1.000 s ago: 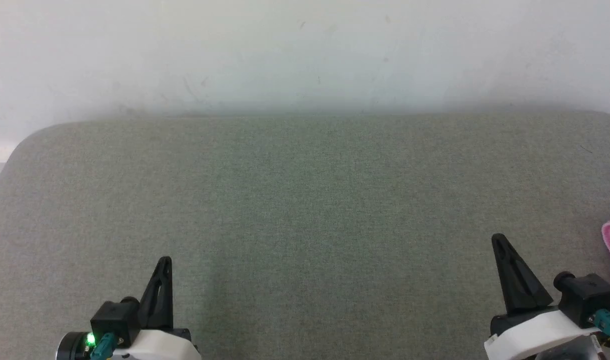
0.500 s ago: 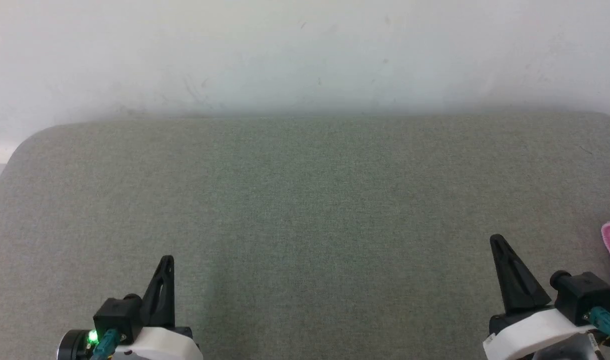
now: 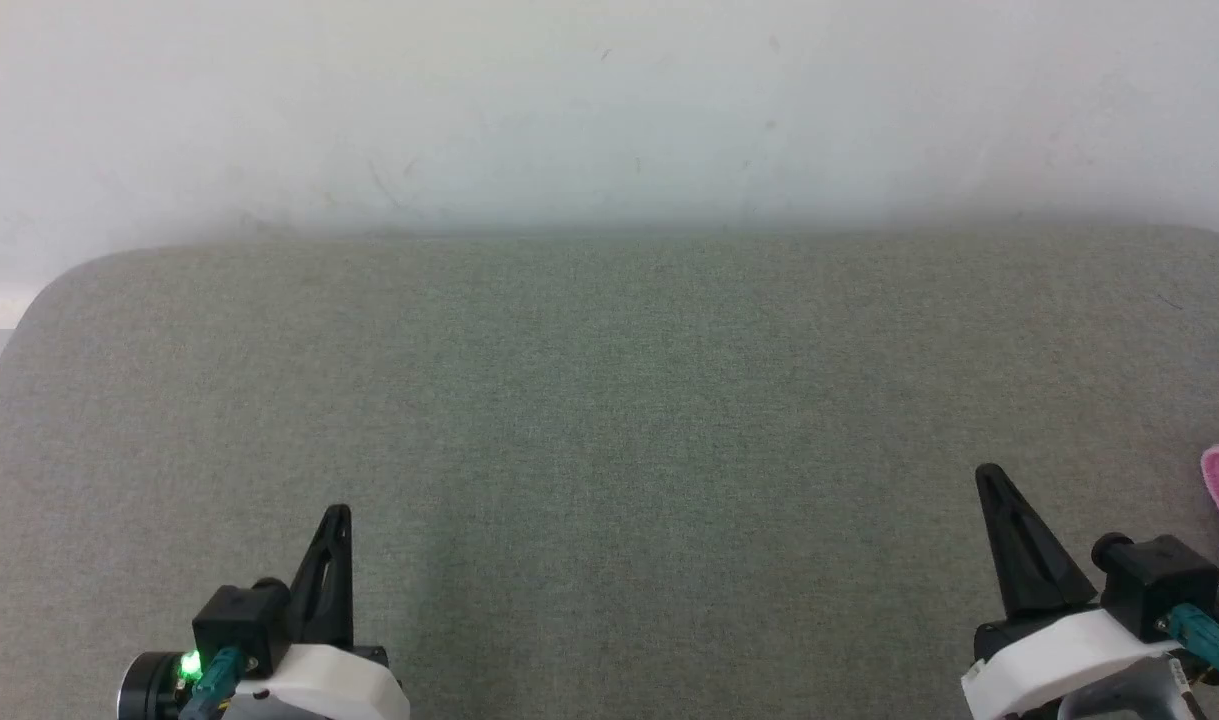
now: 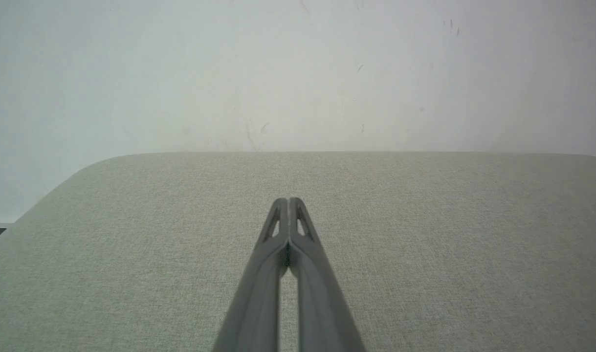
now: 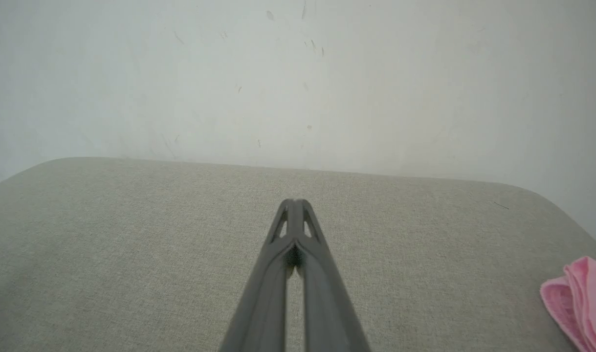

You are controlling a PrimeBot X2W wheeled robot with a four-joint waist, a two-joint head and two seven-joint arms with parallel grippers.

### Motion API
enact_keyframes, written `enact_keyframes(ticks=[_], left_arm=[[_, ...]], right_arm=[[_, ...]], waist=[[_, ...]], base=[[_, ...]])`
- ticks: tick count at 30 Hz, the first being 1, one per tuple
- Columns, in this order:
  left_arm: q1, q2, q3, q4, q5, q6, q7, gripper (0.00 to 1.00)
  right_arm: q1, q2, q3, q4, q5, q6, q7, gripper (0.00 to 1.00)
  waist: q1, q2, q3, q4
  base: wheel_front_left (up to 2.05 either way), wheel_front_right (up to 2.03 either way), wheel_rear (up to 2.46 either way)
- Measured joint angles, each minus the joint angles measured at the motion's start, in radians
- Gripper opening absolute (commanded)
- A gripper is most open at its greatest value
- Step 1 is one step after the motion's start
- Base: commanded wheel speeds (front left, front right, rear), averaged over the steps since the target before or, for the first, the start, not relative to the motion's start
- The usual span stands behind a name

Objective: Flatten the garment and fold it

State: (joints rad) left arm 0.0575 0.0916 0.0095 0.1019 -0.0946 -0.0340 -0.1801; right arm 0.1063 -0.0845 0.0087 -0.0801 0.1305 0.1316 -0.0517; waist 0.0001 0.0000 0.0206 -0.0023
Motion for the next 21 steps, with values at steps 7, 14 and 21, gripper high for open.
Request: enact_keyframes(ticks=[7,14,21], left_arm=[[-0.002,-0.003,0.0,-0.009,0.007,0.001,0.015,0.0],[-0.004,-0.005,-0.001,-0.016,0.01,0.001,0.031,0.0],[-0.004,-0.009,-0.002,-0.023,0.026,0.006,0.044,0.0]], right_arm=[[-0.008,0.003,0.0,0.006,-0.01,0.0,0.006,0.0],[-0.019,0.005,-0.001,0.013,-0.02,0.0,0.007,0.0],[-0.022,0.008,-0.001,0.019,-0.026,0.0,0.014,0.0]], waist=[[0.0,0.0,-0.002,0.0],[0.0,0.0,-0.003,0.0],[0.0,0.0,-0.005,0.001]], base=[[0.0,0.0,0.0],[0.0,0.0,0.0],[0.0,0.0,0.0]])
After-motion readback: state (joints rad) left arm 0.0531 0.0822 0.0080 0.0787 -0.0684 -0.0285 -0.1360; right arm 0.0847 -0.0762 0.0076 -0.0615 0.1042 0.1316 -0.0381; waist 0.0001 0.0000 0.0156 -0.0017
